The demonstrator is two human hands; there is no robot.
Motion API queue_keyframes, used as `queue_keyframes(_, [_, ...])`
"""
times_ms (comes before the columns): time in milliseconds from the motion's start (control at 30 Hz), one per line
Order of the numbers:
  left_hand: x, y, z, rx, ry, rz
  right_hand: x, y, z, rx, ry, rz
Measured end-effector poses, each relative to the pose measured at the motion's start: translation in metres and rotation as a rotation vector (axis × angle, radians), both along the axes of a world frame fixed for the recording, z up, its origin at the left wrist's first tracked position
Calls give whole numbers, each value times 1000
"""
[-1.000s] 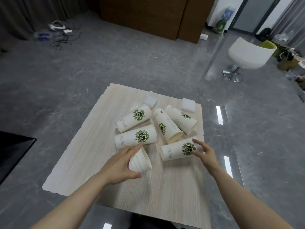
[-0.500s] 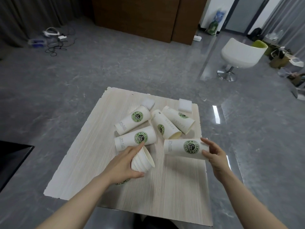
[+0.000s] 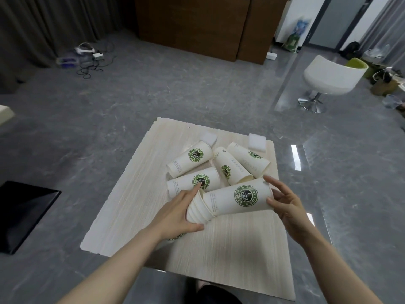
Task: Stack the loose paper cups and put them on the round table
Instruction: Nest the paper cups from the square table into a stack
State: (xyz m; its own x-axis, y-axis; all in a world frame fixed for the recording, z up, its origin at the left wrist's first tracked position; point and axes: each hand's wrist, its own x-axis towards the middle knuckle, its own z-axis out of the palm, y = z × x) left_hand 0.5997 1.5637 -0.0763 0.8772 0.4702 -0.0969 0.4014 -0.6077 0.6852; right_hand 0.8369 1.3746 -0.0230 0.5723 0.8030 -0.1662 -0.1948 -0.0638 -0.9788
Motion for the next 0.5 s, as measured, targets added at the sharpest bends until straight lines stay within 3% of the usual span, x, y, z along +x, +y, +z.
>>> queue_keyframes(500, [-10, -6, 6, 53, 5, -22, -72, 45, -19, -39, -35, 259])
